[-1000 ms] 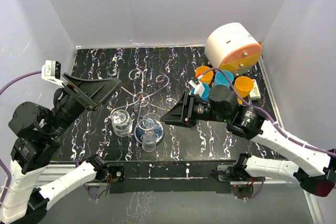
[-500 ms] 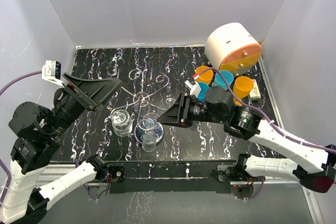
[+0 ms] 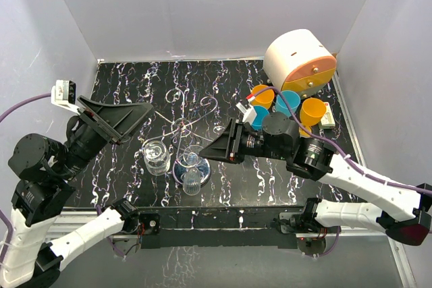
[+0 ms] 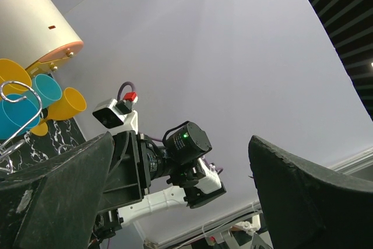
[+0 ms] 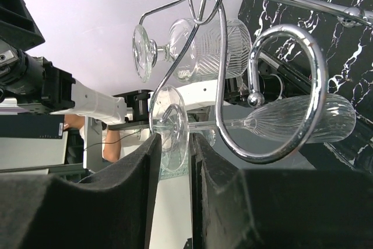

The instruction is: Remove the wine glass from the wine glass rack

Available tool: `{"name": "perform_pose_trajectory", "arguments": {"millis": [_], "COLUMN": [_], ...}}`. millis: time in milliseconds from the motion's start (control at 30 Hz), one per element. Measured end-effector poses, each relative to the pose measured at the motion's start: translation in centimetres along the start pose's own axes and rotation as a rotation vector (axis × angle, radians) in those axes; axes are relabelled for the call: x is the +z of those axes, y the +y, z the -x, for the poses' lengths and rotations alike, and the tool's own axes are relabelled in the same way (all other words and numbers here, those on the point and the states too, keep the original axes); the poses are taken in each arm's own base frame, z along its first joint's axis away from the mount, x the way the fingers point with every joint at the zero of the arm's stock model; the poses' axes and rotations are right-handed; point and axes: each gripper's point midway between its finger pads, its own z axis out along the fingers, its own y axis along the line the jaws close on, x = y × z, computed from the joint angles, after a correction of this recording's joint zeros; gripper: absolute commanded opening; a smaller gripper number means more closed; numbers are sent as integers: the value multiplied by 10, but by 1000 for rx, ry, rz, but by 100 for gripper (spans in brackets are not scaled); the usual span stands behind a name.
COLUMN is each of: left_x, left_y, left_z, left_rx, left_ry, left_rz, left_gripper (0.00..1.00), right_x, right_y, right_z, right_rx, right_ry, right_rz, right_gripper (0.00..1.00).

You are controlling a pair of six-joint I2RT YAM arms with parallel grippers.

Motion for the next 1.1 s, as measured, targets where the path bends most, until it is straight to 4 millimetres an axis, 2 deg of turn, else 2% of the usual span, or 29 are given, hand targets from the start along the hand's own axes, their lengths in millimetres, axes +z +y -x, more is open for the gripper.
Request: {"name": "perform_pose_trajectory", "arguments": {"millis": [600, 967, 1100], "left_x": [-3, -3, -3], "left_y": [-1, -1, -1], "left_z": [2, 2, 2], "left_rx": [0, 0, 0], "left_ry": [-9, -9, -9], "left_rz": [-1, -1, -1], "left_gripper": [99, 99, 99], "right_x": [4, -8, -9], "right_y": [4, 8, 10], "right_z": [2, 2, 0], "right_rx": [40, 55, 50], "right_ry": [-23, -37, -22], "right_rz": [6, 27, 36], "right_gripper": [8, 0, 0]}}
